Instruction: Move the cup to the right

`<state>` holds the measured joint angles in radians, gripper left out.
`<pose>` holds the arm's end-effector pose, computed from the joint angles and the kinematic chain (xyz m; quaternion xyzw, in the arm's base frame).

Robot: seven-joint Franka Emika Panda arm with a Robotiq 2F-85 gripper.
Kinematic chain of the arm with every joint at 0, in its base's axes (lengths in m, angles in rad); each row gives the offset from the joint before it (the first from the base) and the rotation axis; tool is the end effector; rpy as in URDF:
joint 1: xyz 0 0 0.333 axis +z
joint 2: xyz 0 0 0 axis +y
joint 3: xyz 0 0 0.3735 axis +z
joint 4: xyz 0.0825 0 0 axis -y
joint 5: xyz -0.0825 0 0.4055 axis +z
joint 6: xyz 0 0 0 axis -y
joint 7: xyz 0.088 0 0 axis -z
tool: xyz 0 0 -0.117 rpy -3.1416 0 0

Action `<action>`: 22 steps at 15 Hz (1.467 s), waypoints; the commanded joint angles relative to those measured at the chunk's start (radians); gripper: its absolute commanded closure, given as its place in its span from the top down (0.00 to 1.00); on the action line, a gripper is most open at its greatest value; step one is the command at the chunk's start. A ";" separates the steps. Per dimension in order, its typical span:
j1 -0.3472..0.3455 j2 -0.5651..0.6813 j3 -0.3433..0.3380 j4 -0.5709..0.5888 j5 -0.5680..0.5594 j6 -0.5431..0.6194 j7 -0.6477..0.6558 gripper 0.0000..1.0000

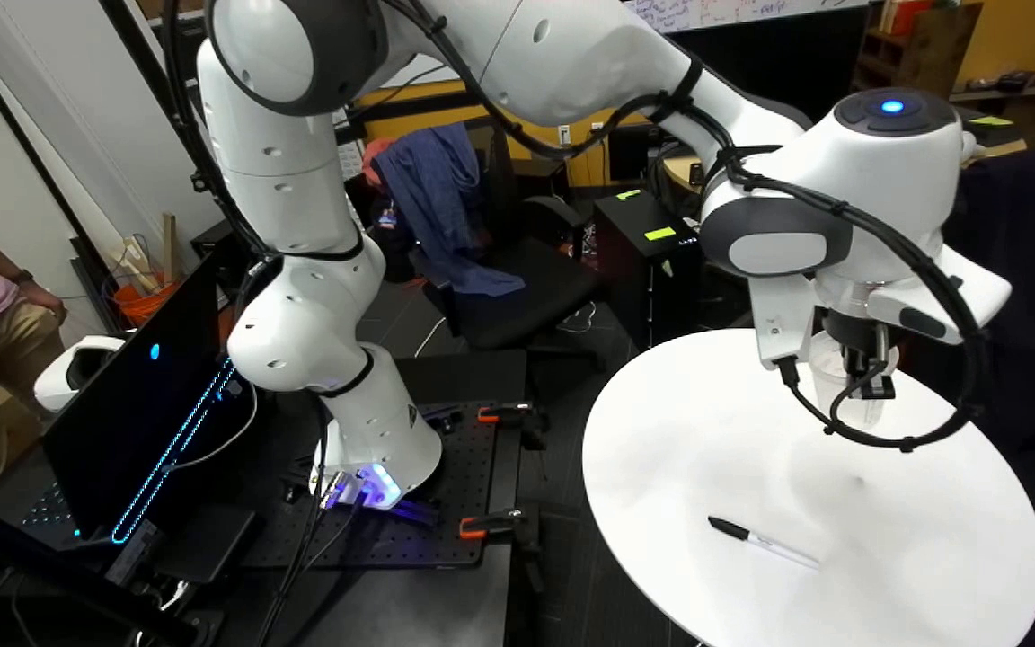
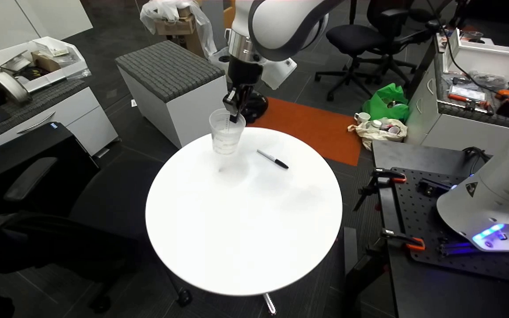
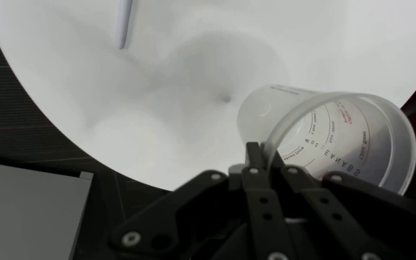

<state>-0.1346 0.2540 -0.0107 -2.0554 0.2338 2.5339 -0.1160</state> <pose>0.6339 -0.0937 0.3672 -0.9857 0.1018 -0.1203 0.0604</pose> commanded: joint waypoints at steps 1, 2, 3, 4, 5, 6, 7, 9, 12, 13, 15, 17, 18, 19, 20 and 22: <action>-0.034 -0.003 0.003 -0.015 0.083 0.021 -0.047 0.01; -0.046 0.002 0.005 -0.008 0.105 0.011 -0.066 0.01; -0.055 0.008 0.005 -0.002 0.127 0.007 -0.078 0.01; -0.066 0.012 0.005 0.006 0.147 -0.007 -0.096 0.01; -0.075 0.019 0.005 0.013 0.165 -0.011 -0.109 0.01; -0.084 0.026 0.004 0.022 0.179 -0.020 -0.121 0.01; -0.092 0.033 0.003 0.030 0.192 -0.031 -0.130 0.01; -0.103 0.050 0.000 0.050 0.198 -0.059 -0.132 0.01; -0.110 0.081 -0.004 0.088 0.184 -0.129 -0.110 0.01; -0.110 0.092 -0.007 0.103 0.178 -0.160 -0.101 0.01; -0.110 0.113 -0.011 0.130 0.172 -0.215 -0.091 0.01; -0.106 0.132 -0.019 0.151 0.163 -0.248 -0.074 0.01; -0.102 0.142 -0.026 0.161 0.152 -0.259 -0.059 0.01; -0.099 0.154 -0.031 0.170 0.144 -0.264 -0.047 0.01; -0.099 0.166 -0.032 0.180 0.142 -0.269 -0.042 0.01; -0.096 0.194 -0.038 0.201 0.131 -0.277 -0.018 0.01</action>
<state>-0.2414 0.4048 -0.0319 -1.9135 0.3921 2.3058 -0.1889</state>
